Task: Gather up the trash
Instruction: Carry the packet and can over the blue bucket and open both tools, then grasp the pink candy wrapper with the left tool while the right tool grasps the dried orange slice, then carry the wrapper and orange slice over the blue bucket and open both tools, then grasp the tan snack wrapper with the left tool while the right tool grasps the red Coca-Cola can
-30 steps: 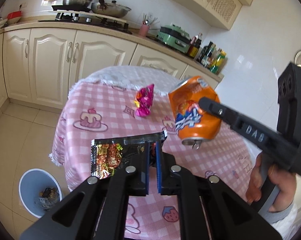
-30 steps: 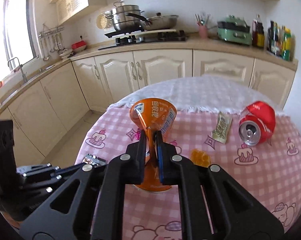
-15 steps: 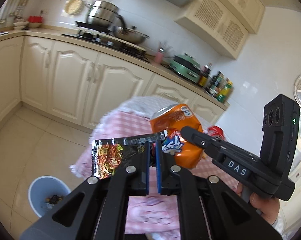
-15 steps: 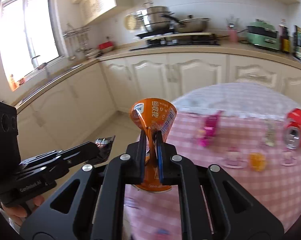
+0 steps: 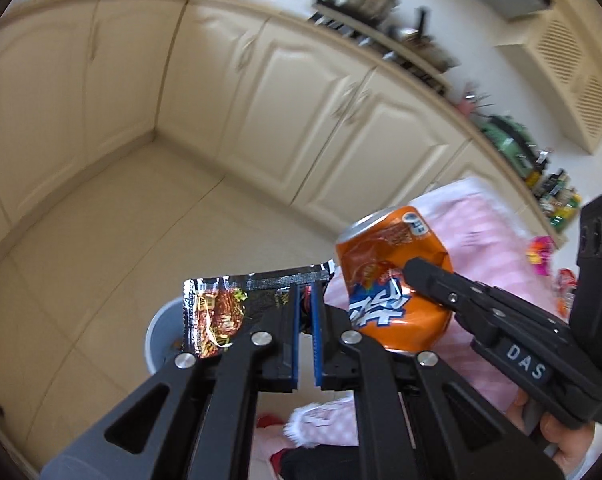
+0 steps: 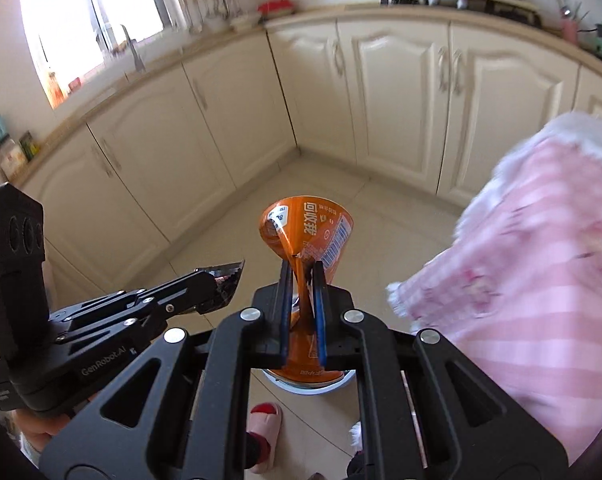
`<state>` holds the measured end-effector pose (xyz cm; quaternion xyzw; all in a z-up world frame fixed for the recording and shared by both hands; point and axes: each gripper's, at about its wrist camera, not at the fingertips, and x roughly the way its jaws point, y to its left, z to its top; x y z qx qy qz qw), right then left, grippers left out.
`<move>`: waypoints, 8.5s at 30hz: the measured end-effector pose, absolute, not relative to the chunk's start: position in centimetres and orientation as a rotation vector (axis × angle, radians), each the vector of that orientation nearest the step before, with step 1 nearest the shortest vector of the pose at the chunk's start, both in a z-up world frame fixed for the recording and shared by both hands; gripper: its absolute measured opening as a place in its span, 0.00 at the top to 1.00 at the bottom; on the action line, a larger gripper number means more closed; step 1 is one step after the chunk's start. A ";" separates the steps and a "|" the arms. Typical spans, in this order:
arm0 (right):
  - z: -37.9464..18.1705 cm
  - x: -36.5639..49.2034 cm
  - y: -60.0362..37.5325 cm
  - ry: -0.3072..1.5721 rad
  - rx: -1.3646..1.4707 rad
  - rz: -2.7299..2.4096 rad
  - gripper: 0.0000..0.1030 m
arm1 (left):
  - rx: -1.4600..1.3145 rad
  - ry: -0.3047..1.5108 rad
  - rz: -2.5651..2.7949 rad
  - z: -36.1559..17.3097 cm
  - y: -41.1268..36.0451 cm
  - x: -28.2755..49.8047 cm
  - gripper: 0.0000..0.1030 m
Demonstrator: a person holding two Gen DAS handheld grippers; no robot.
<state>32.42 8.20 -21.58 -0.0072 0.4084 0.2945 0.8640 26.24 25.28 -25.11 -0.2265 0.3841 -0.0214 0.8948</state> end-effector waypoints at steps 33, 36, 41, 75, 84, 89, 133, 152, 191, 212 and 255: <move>-33.7 37.5 15.2 1.068 -0.042 0.576 0.89 | -0.575 0.956 0.097 -37.3 32.7 29.6 0.59; -33.6 37.4 15.8 1.067 -0.049 0.579 0.89 | -0.591 0.950 0.101 -37.3 33.3 29.2 0.58; -33.6 37.3 16.5 1.064 -0.057 0.584 0.88 | -0.601 0.944 0.104 -37.1 33.7 29.1 0.58; -11.4 25.4 -6.2 0.607 0.045 0.352 0.52 | -0.294 0.679 -0.235 -15.7 11.6 24.6 0.50; -10.4 24.3 -21.8 0.627 0.066 0.101 0.42 | -0.181 0.724 -0.407 -12.9 -0.4 26.6 0.45; -13.6 27.5 -26.4 0.779 0.046 0.046 0.41 | -0.141 0.779 -0.442 -13.4 -4.1 28.4 0.45; -12.3 28.6 -25.9 0.735 0.111 0.156 0.65 | -0.047 0.715 -0.429 -11.9 -6.7 31.3 0.80; -11.8 27.3 -3.0 0.730 -0.034 0.500 0.65 | -0.242 0.705 -0.135 -15.9 15.8 24.0 0.80; -34.4 34.5 12.9 1.130 -0.125 0.538 0.65 | -0.538 1.074 0.151 -39.1 30.7 28.4 0.41; -32.8 35.6 15.5 1.050 -0.140 0.521 0.51 | -0.530 1.069 0.215 -39.0 32.2 27.9 0.41; -9.7 24.6 -36.6 0.541 0.285 -0.118 0.39 | -0.026 0.834 -0.533 -12.5 -15.2 32.7 0.36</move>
